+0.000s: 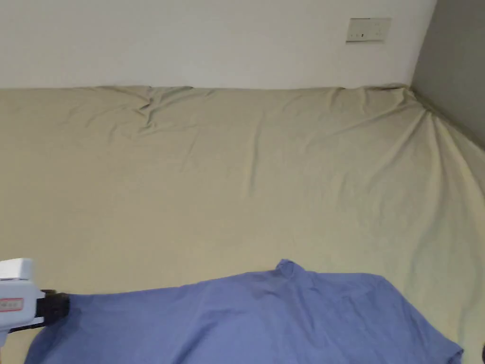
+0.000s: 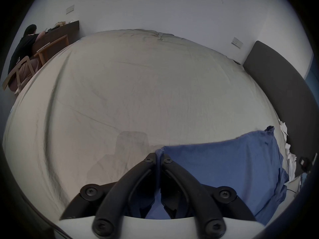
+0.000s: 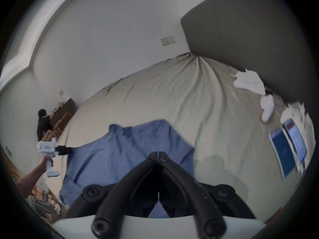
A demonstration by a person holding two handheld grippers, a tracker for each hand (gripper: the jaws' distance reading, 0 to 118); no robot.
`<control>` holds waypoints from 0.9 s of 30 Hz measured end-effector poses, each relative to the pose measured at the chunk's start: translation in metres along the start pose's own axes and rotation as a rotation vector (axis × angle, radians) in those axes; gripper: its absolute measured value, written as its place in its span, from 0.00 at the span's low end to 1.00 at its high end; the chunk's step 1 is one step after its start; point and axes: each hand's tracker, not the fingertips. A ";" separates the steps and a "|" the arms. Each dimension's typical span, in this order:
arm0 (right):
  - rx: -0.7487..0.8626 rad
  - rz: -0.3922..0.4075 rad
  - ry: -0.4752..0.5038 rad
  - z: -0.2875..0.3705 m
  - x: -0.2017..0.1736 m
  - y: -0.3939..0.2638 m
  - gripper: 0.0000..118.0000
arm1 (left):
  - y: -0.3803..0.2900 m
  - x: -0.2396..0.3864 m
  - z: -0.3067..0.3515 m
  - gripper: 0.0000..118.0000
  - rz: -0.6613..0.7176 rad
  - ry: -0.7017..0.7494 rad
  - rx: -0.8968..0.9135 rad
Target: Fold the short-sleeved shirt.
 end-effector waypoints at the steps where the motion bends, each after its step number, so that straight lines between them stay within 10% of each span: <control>1: 0.008 -0.009 0.008 -0.016 -0.001 0.012 0.00 | 0.002 -0.003 0.001 0.03 -0.001 -0.008 0.010; 6: 0.005 0.066 0.020 -0.118 -0.007 0.074 0.08 | -0.005 0.011 0.018 0.03 -0.021 -0.028 0.039; 9: -0.192 0.095 -0.009 -0.194 -0.016 0.099 1.00 | -0.012 0.036 0.030 0.03 -0.019 -0.037 0.038; 20: -0.338 0.285 -0.070 -0.279 -0.058 0.073 0.05 | -0.010 0.013 0.013 0.03 -0.017 -0.041 0.009; 22: -0.394 0.143 0.029 -0.250 -0.074 0.068 0.05 | -0.011 0.011 0.016 0.03 -0.014 -0.044 0.010; 27: -0.304 0.267 -0.018 -0.226 -0.067 0.068 0.04 | -0.012 0.012 0.025 0.03 0.019 -0.051 0.023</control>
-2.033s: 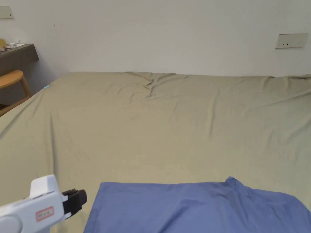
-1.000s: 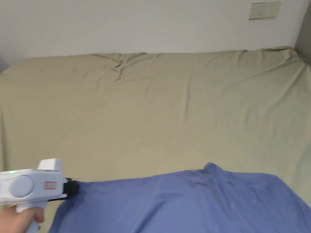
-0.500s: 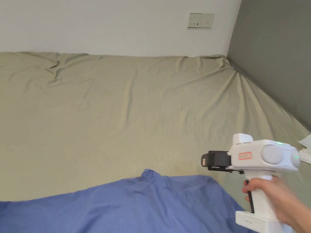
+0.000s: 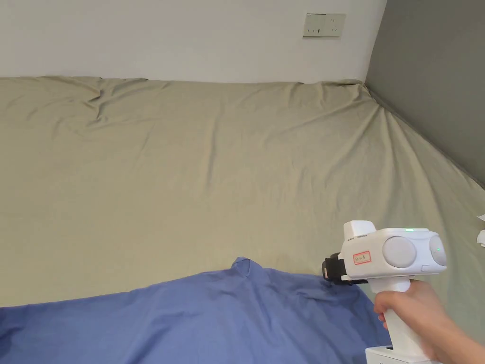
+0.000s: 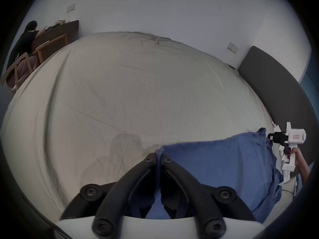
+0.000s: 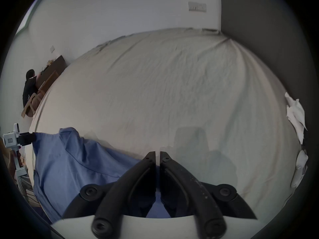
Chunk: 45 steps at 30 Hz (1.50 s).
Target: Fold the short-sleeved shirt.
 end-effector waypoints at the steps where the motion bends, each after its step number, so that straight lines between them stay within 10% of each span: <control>1: 0.029 -0.019 0.042 0.007 0.005 0.001 0.04 | 0.000 0.002 0.005 0.03 0.010 0.000 0.008; 18: 0.168 0.016 0.067 0.245 0.021 -0.146 0.04 | -0.081 -0.037 0.167 0.03 0.044 -0.099 0.104; 34: -0.150 0.057 0.030 0.208 0.012 -0.248 0.07 | -0.184 -0.039 0.144 0.04 0.065 -0.052 -0.162; 38: -0.064 -0.006 0.007 0.224 0.019 -0.240 0.29 | -0.188 -0.054 0.147 0.17 0.189 -0.080 -0.112; 41: 0.146 -0.104 -0.032 0.262 0.027 -0.222 0.97 | -0.183 -0.065 0.169 1.00 0.297 -0.078 -0.005; 45: 0.374 -0.187 0.006 0.315 0.028 -0.202 1.00 | -0.171 -0.049 0.230 1.00 0.311 -0.140 0.208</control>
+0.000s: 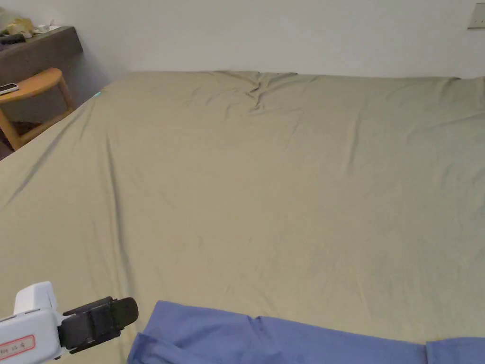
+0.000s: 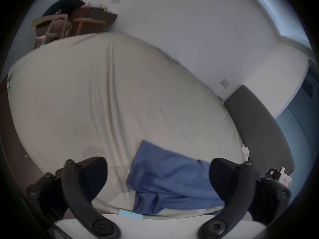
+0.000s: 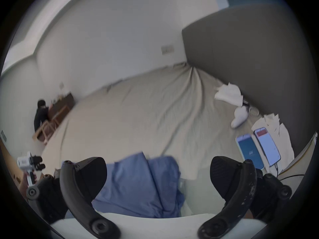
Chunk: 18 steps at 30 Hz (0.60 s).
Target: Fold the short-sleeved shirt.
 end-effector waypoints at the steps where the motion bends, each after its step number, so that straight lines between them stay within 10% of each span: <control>1: 0.004 0.001 0.011 0.006 -0.002 0.006 0.96 | 0.002 0.006 0.008 1.00 -0.010 -0.012 0.013; 2: 0.001 0.005 0.018 0.010 -0.004 0.008 0.79 | 0.003 0.008 0.012 0.99 -0.004 -0.039 -0.017; 4: 0.022 0.006 0.006 0.014 -0.011 0.010 0.02 | 0.004 0.000 0.002 0.55 0.002 -0.110 -0.086; 5: 0.059 0.015 -0.016 0.015 -0.014 0.009 0.01 | 0.002 0.000 -0.002 0.15 -0.008 -0.109 -0.095; 6: 0.017 0.005 -0.017 0.013 -0.012 0.006 0.00 | -0.002 0.001 -0.011 0.02 -0.023 -0.076 -0.131; 15: -0.062 0.005 0.029 0.013 -0.022 -0.008 0.00 | 0.012 -0.044 -0.075 0.00 0.025 -0.078 -0.229; 18: -0.081 0.010 0.024 -0.004 -0.020 -0.007 0.00 | 0.004 -0.029 -0.085 0.18 0.026 -0.084 -0.242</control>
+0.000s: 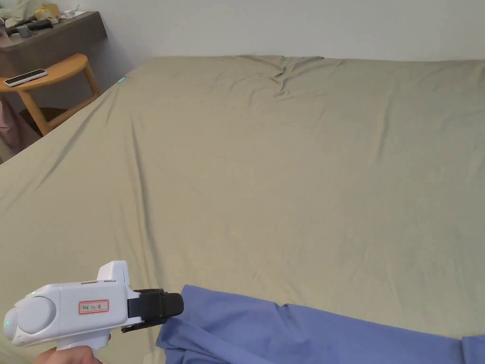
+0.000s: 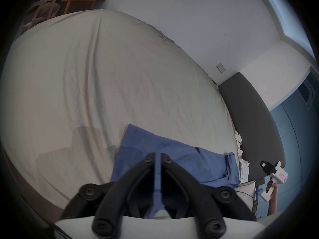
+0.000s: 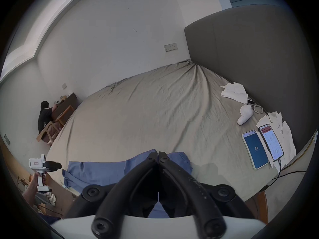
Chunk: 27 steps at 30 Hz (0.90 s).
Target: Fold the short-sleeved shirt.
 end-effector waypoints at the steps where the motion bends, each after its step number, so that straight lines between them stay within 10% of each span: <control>1: -0.001 0.004 -0.001 -0.001 0.002 -0.001 0.00 | 0.004 -0.004 -0.004 0.35 -0.001 0.009 -0.002; 2: -0.007 0.003 0.001 -0.001 0.004 -0.001 0.00 | 0.004 -0.009 -0.003 0.67 0.005 0.004 -0.005; 5: -0.020 0.004 0.005 -0.005 0.001 -0.003 0.00 | 0.008 -0.015 -0.024 0.98 0.020 0.041 -0.109; 17: -0.078 0.003 -0.010 -0.021 0.018 -0.011 0.01 | -0.026 0.016 -0.051 0.93 -0.145 0.070 -0.307; 20: -0.080 -0.007 -0.008 -0.024 0.018 -0.013 0.01 | -0.026 0.019 -0.050 0.71 -0.173 0.106 -0.294; 22: -0.087 -0.009 -0.003 -0.025 0.021 -0.014 0.01 | -0.021 0.013 -0.039 0.08 -0.172 0.112 -0.244; 27: -0.100 0.005 -0.005 -0.027 0.022 -0.017 0.01 | -0.028 0.020 -0.036 0.08 -0.176 0.084 -0.261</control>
